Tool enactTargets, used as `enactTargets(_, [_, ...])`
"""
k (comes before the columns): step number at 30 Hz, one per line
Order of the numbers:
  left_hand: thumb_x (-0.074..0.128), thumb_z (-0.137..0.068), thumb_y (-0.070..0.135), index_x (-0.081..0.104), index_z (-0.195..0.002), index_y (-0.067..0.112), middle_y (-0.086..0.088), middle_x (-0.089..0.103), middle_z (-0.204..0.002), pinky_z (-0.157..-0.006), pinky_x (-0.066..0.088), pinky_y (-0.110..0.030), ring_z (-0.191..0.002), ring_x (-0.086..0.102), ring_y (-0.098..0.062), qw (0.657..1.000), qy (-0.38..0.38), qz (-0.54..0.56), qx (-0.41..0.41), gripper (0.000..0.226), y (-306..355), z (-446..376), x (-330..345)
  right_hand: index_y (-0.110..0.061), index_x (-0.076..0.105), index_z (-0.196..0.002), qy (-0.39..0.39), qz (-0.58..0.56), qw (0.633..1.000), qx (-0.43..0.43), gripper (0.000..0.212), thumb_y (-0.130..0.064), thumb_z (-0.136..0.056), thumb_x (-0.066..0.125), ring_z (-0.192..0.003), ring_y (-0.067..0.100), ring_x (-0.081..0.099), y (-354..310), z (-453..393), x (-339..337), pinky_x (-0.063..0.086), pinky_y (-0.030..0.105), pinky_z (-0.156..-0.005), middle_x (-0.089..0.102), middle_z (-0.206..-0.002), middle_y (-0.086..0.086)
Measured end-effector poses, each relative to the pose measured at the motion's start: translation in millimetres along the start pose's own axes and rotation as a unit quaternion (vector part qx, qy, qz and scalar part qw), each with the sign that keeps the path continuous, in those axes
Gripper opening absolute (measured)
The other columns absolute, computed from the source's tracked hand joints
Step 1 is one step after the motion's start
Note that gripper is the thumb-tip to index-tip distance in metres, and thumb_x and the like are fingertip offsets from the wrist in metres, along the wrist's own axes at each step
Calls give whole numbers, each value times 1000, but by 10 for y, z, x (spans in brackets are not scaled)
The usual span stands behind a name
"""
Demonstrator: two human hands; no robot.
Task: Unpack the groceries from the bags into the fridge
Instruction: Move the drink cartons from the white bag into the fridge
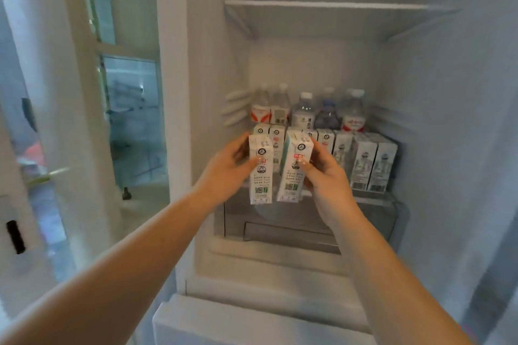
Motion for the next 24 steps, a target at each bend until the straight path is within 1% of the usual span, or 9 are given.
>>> enactTargets(4, [57,-88,1,50,-108,46,32,63,-100,-94,45,-22,-104,56,10,999,-26,28,6,50,-209,-401,270,-27,50,-132,34,7,999,11,48,-2,-91,52,-110,11,61,150,-242,-252,50,40,-94,65,-118,-8])
enactTargets(6, [58,-87,1,48,-108,47,33,60,-102,-93,44,-18,-102,54,14,998,-36,44,8,51,-271,-556,406,-27,50,-132,49,6,999,16,48,-3,-91,53,-106,9,63,203,-336,-375,52,36,-90,66,-116,-10])
enactTargets(8, [57,-87,-1,47,-106,45,29,59,-102,-89,45,-13,-96,54,18,997,-42,62,12,51,-300,-688,537,-30,52,-128,62,21,998,15,46,-4,-91,53,-105,7,63,238,-429,-492,53,34,-88,66,-115,-12])
enactTargets(10, [56,-87,-2,47,-101,45,27,58,-99,-83,45,-7,-91,54,20,996,-48,69,16,50,-312,-794,656,-34,52,-126,73,39,996,15,45,-5,-91,54,-107,8,62,275,-498,-594,52,37,-90,65,-117,-10])
enactTargets(14, [58,-88,3,47,-104,48,26,58,-104,-88,45,-13,-100,54,13,994,-71,75,25,48,-374,-961,867,-29,48,-133,96,60,993,22,48,-7,-91,55,-109,10,61,367,-592,-761,50,41,-94,64,-121,-6])
enactTargets(18, [58,-88,4,44,-107,46,32,53,-98,-75,42,-1,-88,51,23,993,-75,81,36,48,-381,-1087,973,-37,48,-130,96,102,990,25,48,-10,-91,55,-114,9,58,386,-681,-815,47,42,-99,62,-124,-9])
enactTargets(21, [58,-89,8,40,-118,41,34,51,-101,-77,40,1,-92,47,22,993,-91,71,34,49,-462,-1124,1054,-41,50,-126,97,113,989,27,45,-12,-92,55,-115,10,57,436,-701,-865,45,45,-100,62,-123,-10])
enactTargets(23, [59,-89,10,40,-122,41,35,49,-102,-78,40,0,-93,46,22,993,-91,68,29,49,-520,-1128,1081,-37,50,-129,97,116,988,24,43,-14,-92,53,-115,12,58,465,-686,-889,46,47,-99,63,-122,-9])
enactTargets(24, [59,-89,10,39,-120,43,35,49,-102,-78,40,-1,-92,46,22,994,-87,68,27,49,-538,-1132,1080,-35,49,-131,96,117,988,20,44,-13,-93,53,-115,12,58,466,-678,-895,46,47,-99,63,-123,-8])
Point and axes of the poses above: each hand's wrist, its own z-axis away from the middle knuckle, its own x-axis out of the palm, y = z × x, the point moved 10 cm from there along -z, towards the middle knuckle
